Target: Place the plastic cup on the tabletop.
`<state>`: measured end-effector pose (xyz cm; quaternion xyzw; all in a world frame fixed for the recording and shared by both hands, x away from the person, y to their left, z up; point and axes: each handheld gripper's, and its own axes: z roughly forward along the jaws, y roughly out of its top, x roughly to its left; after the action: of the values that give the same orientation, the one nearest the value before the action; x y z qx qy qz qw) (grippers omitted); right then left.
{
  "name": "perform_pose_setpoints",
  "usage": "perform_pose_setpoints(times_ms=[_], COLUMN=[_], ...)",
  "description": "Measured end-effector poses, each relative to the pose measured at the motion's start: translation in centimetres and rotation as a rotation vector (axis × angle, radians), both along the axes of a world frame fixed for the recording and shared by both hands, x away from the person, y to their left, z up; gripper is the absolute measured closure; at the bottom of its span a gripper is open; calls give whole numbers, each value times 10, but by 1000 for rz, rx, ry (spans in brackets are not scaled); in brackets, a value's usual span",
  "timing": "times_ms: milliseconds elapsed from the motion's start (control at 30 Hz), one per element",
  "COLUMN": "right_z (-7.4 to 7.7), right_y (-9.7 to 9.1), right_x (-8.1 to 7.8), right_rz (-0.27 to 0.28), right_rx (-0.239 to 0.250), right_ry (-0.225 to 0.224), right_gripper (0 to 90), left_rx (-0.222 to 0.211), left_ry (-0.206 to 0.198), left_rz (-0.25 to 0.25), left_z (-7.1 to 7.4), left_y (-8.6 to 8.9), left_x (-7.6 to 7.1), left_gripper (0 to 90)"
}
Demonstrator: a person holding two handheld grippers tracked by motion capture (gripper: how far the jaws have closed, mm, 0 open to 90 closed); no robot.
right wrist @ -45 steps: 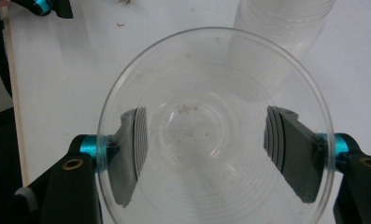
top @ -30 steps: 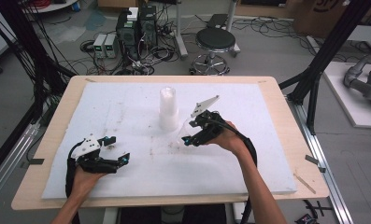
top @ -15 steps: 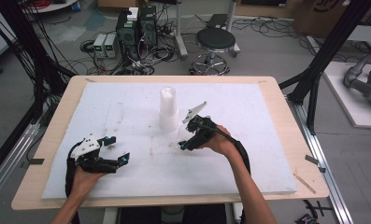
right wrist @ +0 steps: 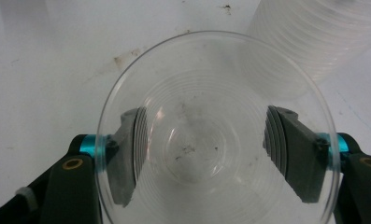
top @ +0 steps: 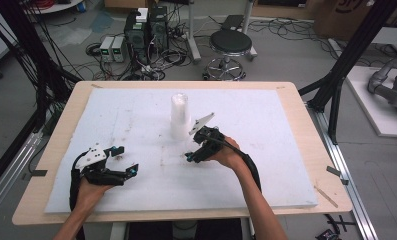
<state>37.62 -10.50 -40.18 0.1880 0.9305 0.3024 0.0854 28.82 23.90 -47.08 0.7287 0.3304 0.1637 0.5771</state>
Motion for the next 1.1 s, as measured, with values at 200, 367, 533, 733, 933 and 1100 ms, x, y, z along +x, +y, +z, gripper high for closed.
perform_pose_setpoints(times_ms=[200,367,533,733,933,1100], right_z=[-2,-8,-14,-16,-15,-13], right_y=[2,6,7,4,2,-5], right_x=[0,1,2,0,-1,-4], right_rz=[1,4,-5,-20,-16,-23], right_rx=[10,-22,-3,19,35,55], right_ry=[-8,-13,-5,-3,-17,-27], right_gripper=[295,220,186,186,186,185], left_rx=[2,-3,-6,-2,-7,-12], left_ry=[-2,-3,-3,0,-3,-2], left_rz=[0,4,3,1,4,3], left_z=[0,0,0,0,0,0], left_y=[0,0,0,0,0,1], left_x=[0,0,0,0,0,0], left_gripper=[90,90,90,90,90,90])
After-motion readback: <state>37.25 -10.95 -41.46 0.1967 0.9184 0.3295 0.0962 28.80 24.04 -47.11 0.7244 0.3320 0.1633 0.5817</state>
